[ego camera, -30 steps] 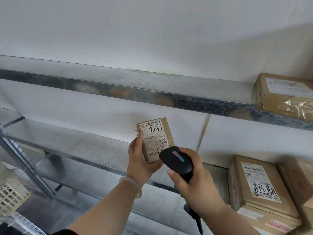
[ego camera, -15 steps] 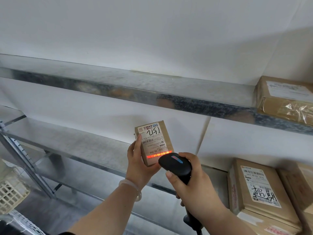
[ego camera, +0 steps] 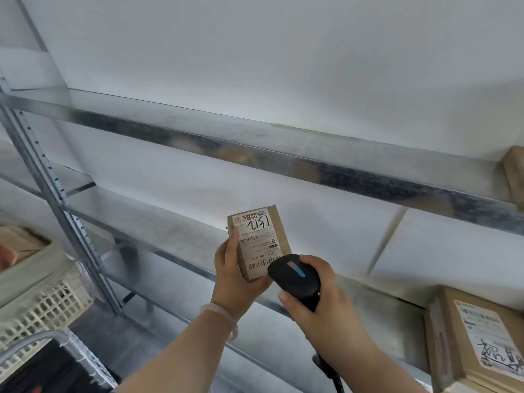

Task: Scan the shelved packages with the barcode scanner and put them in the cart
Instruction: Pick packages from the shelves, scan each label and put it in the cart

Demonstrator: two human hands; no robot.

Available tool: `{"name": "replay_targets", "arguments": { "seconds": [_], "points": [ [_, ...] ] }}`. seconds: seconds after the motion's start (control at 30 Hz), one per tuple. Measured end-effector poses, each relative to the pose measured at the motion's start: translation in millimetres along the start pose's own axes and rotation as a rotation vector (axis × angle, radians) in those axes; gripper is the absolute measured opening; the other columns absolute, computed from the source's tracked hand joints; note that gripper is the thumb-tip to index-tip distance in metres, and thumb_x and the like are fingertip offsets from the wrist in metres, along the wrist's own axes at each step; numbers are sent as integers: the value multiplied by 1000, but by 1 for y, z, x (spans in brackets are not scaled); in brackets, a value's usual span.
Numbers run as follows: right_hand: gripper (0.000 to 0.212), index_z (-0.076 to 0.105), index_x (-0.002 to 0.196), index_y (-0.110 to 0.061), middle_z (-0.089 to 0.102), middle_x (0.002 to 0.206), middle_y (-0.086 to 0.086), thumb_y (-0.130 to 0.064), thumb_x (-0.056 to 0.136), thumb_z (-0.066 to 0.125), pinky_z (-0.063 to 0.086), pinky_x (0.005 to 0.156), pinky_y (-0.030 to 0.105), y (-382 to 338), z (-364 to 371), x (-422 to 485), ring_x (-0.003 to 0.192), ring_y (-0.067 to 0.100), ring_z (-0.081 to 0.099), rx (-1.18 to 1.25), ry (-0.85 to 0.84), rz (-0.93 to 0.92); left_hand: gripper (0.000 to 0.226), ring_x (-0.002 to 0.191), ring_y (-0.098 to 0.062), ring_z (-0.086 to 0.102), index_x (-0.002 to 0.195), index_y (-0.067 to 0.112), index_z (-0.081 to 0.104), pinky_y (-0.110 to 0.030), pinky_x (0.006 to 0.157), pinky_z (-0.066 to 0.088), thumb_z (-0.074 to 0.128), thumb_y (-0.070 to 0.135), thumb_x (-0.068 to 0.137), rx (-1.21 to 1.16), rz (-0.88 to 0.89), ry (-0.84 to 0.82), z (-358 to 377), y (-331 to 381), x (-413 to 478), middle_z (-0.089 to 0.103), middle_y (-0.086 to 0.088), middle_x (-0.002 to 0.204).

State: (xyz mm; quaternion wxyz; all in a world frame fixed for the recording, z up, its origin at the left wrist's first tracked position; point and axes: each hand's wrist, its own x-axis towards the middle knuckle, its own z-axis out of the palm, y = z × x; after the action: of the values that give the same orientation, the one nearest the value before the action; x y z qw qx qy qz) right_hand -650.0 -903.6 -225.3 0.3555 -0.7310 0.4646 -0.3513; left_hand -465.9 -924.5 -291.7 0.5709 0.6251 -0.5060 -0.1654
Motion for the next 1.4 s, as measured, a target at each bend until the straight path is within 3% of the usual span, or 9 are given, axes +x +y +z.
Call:
{"name": "replay_targets", "arguments": {
  "seconds": [0.1, 0.33, 0.47, 0.67, 0.8, 0.97, 1.1, 1.23, 1.4],
  "points": [
    [54, 36, 115, -55, 58, 100, -38, -35, 81, 73, 44, 69, 4, -19, 32, 9, 95, -15, 54, 29, -12, -37, 103, 124, -4, 29, 142, 38, 21, 6, 86, 34, 89, 18, 68, 58, -22, 45, -44, -11, 1, 28, -2, 141],
    [62, 37, 126, -44, 53, 110, -34, -19, 84, 75, 49, 74, 6, -81, 155, 26, 102, -15, 53, 182, -93, -132, 110, 127, -11, 31, 146, 40, 15, -23, 109, 28, 89, 18, 68, 112, -165, 158, -199, -41, -6, 27, 1, 136],
    [62, 37, 116, -55, 55, 105, -42, -17, 84, 74, 56, 69, 21, -120, 231, 30, 83, 3, 63, 253, -128, -149, 111, 122, -7, 31, 154, 33, 15, -21, 107, 29, 88, 21, 70, 124, -264, 191, -286, -62, -20, 27, 3, 137],
    [54, 42, 122, -44, 61, 106, -15, -17, 86, 73, 58, 57, 34, -169, 342, 18, 62, 15, 63, 337, -320, -72, 108, 124, -9, 32, 142, 53, 9, -18, 103, 31, 86, 24, 73, 83, -346, 298, -394, -101, -44, 27, 6, 134],
    [57, 39, 111, -57, 56, 112, -21, -21, 84, 74, 59, 75, 45, -191, 397, 15, 87, 17, 66, 345, -430, -100, 107, 121, -6, 32, 151, 42, 11, -6, 98, 27, 85, 26, 75, 72, -373, 373, -440, -119, -56, 29, 2, 137],
    [60, 38, 113, -60, 54, 116, -24, -26, 82, 76, 58, 81, 49, -224, 445, 20, 95, 26, 66, 358, -498, -147, 123, 133, -13, 40, 146, 51, 16, -39, 111, 42, 82, 74, 44, 11, -383, 486, -487, -136, -57, 32, 4, 145],
    [60, 39, 118, -60, 55, 122, -16, -29, 82, 75, 57, 85, 47, -251, 480, 34, 99, 24, 66, 381, -550, -213, 120, 132, -13, 44, 147, 55, 20, -44, 105, 49, 83, 74, 47, -17, -380, 588, -523, -148, -50, 34, 9, 145],
    [60, 36, 125, -52, 54, 123, -14, -30, 84, 73, 55, 80, 28, -276, 513, 52, 98, 7, 62, 390, -621, -265, 117, 134, -13, 41, 147, 54, 17, -43, 106, 48, 78, 75, 50, 37, -386, 651, -557, -151, -36, 33, 9, 144],
    [59, 39, 115, -64, 55, 126, -11, -28, 84, 73, 54, 91, 47, -308, 558, 81, 102, 30, 65, 423, -718, -336, 113, 132, -17, 40, 146, 53, 18, -42, 99, 53, 80, 70, 54, 90, -434, 777, -595, -161, -13, 33, 6, 138]
  ]
}}
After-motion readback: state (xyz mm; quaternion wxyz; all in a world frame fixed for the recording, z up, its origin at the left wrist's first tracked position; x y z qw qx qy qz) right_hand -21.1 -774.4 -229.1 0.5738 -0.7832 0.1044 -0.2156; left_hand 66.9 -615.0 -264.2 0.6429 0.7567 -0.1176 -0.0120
